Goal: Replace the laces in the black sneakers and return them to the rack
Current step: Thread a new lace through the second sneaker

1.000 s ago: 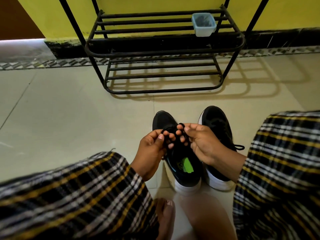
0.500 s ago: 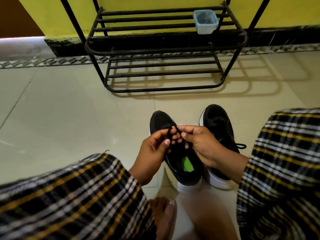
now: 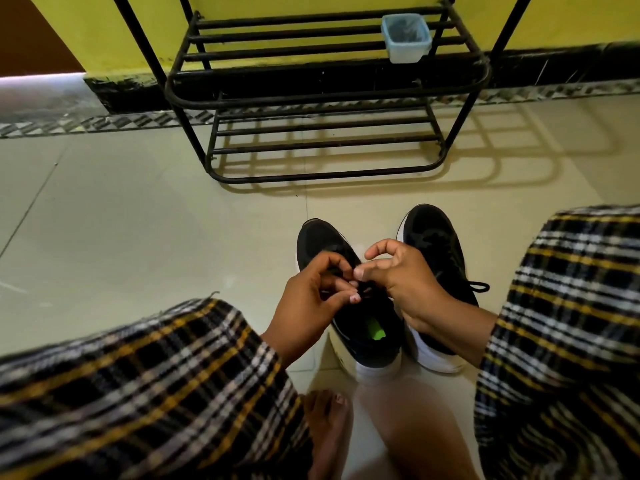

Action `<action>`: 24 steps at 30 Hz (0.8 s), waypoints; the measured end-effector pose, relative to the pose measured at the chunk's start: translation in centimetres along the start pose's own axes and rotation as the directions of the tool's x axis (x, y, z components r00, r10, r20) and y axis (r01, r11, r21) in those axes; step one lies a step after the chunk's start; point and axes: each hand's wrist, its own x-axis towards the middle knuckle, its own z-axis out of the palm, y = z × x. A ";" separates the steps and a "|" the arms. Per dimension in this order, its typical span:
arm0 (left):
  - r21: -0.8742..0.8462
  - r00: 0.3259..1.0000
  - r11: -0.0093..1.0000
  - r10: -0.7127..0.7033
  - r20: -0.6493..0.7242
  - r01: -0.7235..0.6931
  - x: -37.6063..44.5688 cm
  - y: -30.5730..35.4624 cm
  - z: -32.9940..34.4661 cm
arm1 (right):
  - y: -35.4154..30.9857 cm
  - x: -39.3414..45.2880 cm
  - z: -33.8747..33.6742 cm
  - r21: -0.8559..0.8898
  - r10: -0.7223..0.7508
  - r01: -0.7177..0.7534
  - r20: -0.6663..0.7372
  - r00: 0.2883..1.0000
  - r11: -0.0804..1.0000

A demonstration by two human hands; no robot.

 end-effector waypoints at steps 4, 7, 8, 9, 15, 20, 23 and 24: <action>0.008 0.992 0.992 -0.125 -0.034 0.125 0.3 -0.2 0.1 | 0.0 -0.5 0.0 -0.065 -0.075 0.077 0.044 0.996 0.995; -0.059 0.986 0.984 -0.168 -0.010 0.167 0.4 0.3 -0.1 | 0.1 -0.5 -0.2 -0.179 -0.119 0.134 0.093 0.989 0.975; -0.094 0.985 0.981 -0.171 -0.001 0.170 0.4 0.6 -0.1 | 0.2 -0.5 -0.3 -0.224 -0.123 0.145 0.110 0.986 0.964; -0.134 0.985 0.976 -0.173 0.006 0.172 0.4 0.8 -0.1 | 0.2 -0.4 -0.4 -0.255 -0.120 0.149 0.129 0.984 0.955; -0.377 0.960 0.892 -0.278 -0.018 0.251 0.4 0.6 -0.2 | -0.5 -0.4 -0.6 -0.381 -0.089 0.193 0.275 0.957 0.904; -0.469 0.929 0.826 -0.369 -0.034 0.311 0.6 0.0 -0.1 | -1.1 -0.6 -1.1 -0.451 -0.089 0.275 0.391 0.916 0.849; -0.423 0.931 0.853 -0.360 -0.054 0.305 0.6 -0.1 0.0 | -0.8 -0.3 -1.0 -0.451 -0.149 0.268 0.283 0.948 0.851; -0.400 0.936 0.868 -0.347 -0.060 0.296 0.6 -0.1 0.0 | -0.8 -0.2 -0.9 -0.459 -0.160 0.263 0.252 0.955 0.849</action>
